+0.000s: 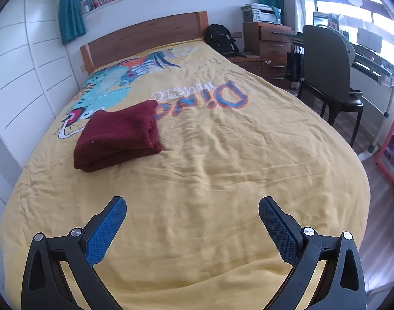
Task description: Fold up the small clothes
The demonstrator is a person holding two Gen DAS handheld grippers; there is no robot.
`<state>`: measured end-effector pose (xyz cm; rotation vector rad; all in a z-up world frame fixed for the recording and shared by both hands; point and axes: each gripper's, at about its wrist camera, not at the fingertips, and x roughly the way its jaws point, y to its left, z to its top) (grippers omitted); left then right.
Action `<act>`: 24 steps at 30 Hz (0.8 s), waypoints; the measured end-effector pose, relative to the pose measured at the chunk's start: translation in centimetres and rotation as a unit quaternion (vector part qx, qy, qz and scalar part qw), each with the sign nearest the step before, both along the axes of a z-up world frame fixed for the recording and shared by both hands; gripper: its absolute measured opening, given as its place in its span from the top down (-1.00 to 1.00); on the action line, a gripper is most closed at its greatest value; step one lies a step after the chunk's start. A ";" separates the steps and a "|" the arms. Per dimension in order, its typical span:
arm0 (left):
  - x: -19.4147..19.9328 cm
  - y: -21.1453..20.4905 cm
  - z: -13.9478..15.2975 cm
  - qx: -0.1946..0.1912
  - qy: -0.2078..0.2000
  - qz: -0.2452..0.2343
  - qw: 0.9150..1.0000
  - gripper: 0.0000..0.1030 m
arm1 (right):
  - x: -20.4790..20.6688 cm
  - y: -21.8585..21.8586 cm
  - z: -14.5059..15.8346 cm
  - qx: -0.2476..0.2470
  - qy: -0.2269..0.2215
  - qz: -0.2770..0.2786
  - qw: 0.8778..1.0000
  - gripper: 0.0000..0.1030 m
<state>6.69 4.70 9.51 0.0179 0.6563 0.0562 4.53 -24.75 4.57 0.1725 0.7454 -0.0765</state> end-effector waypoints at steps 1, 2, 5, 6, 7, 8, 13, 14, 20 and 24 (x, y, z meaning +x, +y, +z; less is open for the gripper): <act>0.0 0.0 0.0 0.001 -0.001 0.000 1.000 -0.98 | 0.0 0.0 -0.1 -0.001 0.000 0.000 1.000 -0.99; 0.0 0.0 0.0 0.001 -0.001 0.000 1.000 -0.98 | 0.0 0.1 -0.1 -0.002 0.001 0.000 1.000 -0.99; 0.1 0.0 -0.1 0.001 -0.001 0.001 1.000 -0.98 | 0.2 0.1 -0.2 -0.003 0.002 -0.001 1.000 -0.99; 0.1 0.1 -0.1 0.001 -0.001 0.000 1.000 -0.98 | 0.2 0.0 -0.3 -0.003 0.002 -0.002 1.000 -0.99; 0.2 0.0 -0.2 0.001 0.000 0.000 1.000 -0.98 | 0.3 0.0 -0.4 -0.004 0.003 -0.003 1.000 -0.99; 0.2 0.0 -0.2 0.001 0.001 0.000 1.000 -0.98 | 0.3 -0.1 -0.4 -0.003 0.003 -0.003 1.000 -0.99; 0.5 0.2 -0.5 0.001 0.004 0.000 1.000 -0.98 | 0.3 -0.4 -0.7 -0.002 0.005 -0.009 1.000 -0.99; 0.5 0.2 -0.6 0.002 0.005 0.000 1.000 -0.98 | 0.3 -0.5 -0.8 -0.002 0.005 -0.010 1.000 -0.99; 0.8 0.2 -1.2 0.000 0.010 -0.002 1.000 -0.98 | 0.3 -0.8 -1.2 -0.001 0.011 -0.013 1.000 -0.99; 0.9 0.4 -1.4 -0.004 0.010 -0.002 1.000 -0.98 | 0.3 -0.8 -1.4 -0.001 0.013 -0.014 1.000 -0.99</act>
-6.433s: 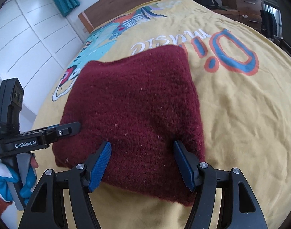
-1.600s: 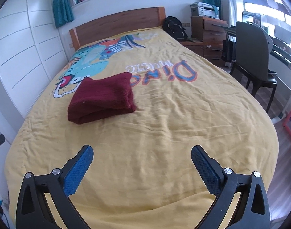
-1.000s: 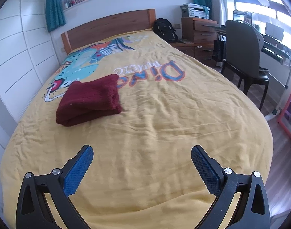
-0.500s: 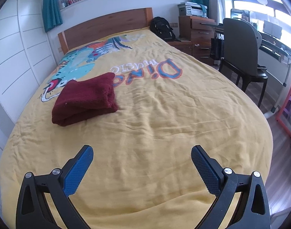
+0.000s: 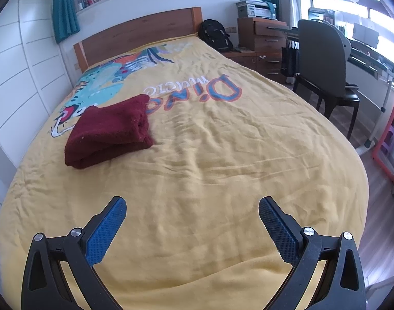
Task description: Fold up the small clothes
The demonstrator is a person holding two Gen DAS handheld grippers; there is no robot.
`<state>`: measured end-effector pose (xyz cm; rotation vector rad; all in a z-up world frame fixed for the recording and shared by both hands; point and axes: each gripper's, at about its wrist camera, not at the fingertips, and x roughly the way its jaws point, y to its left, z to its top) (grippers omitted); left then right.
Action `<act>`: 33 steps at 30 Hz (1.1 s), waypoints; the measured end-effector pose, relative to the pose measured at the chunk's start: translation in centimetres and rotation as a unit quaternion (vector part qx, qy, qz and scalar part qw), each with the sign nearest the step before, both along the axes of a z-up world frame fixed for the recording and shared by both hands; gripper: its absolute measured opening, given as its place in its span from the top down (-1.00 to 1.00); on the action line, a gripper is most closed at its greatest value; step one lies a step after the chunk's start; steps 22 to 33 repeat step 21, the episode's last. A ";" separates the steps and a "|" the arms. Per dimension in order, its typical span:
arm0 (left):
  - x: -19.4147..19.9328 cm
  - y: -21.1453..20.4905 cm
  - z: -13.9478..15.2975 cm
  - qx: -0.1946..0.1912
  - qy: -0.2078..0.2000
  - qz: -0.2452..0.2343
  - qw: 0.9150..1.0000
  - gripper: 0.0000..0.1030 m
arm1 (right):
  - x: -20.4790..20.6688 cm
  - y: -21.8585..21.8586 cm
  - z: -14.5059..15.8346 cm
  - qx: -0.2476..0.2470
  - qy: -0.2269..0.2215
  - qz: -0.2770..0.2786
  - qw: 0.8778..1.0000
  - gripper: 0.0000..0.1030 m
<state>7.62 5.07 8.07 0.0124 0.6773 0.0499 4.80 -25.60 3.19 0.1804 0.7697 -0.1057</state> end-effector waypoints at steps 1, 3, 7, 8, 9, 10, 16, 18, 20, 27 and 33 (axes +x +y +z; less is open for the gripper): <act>0.0 0.0 0.0 0.000 0.000 0.000 1.000 -0.98 | 0.0 0.0 0.0 0.000 0.001 0.000 1.000 -0.99; 0.0 0.0 -0.1 0.002 -0.001 0.002 1.000 -0.98 | 0.0 -0.1 -0.1 0.000 0.002 -0.001 1.000 -0.99; -0.1 0.1 -0.2 0.001 -0.003 0.003 1.000 -0.98 | -0.1 -0.2 0.0 0.001 0.001 -0.003 1.000 -0.99; -0.2 0.0 -0.2 0.002 -0.003 0.003 1.000 -0.98 | -0.1 -0.2 0.0 0.001 0.001 -0.004 1.000 -0.99; -0.2 0.0 -0.2 0.002 -0.003 0.003 1.000 -0.98 | -0.1 -0.2 0.0 0.000 0.001 -0.003 1.000 -0.99; -0.2 0.0 -0.2 0.002 -0.003 0.003 1.000 -0.98 | -0.1 -0.2 0.0 0.000 0.000 -0.004 1.000 -0.99; -0.3 -0.1 -0.2 0.001 -0.002 0.003 1.000 -0.98 | -0.4 -0.6 0.2 0.000 -0.002 -0.008 1.000 -0.99; -0.3 0.0 -0.3 0.001 0.000 0.001 1.000 -0.98 | -0.4 -0.6 0.2 0.000 -0.002 -0.009 1.000 -0.99; -0.3 0.0 -0.4 0.000 0.002 0.000 1.000 -0.98 | -0.5 -0.6 0.2 0.000 -0.002 -0.010 1.000 -0.99; -0.3 0.0 -0.4 -0.001 0.002 0.000 1.000 -0.98 | -0.5 -0.7 0.2 0.000 -0.002 -0.009 1.000 -0.99; -0.3 0.0 -0.4 -0.001 0.002 0.000 1.000 -0.98 | -0.5 -0.7 0.2 0.000 -0.002 -0.009 1.000 -0.99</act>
